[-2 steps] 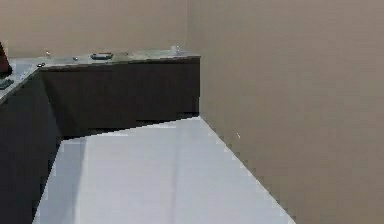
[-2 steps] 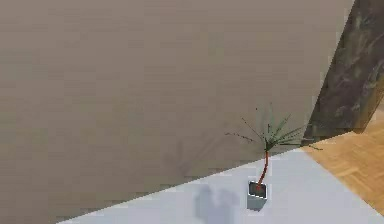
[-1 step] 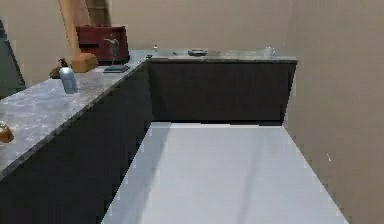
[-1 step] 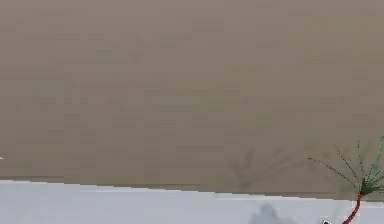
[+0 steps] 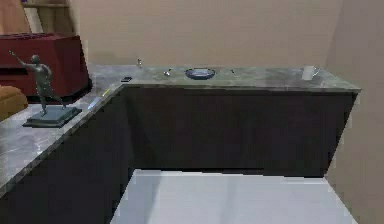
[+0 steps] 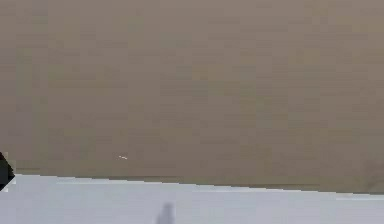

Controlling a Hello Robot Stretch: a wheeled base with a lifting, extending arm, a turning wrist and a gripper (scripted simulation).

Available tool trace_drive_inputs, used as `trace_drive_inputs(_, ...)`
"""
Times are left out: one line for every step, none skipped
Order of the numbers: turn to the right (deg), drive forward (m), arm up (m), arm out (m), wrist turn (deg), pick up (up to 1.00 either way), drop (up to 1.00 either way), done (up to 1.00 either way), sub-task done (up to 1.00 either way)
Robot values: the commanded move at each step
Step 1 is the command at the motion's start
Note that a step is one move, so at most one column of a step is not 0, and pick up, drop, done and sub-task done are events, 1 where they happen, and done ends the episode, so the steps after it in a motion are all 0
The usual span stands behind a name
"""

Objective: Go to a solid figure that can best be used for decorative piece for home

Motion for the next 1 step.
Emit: trace_drive_inputs(-3.0, 0.00, 0.00, 0.00, 0.0, 0.00, 0.00, 0.00, 0.00)
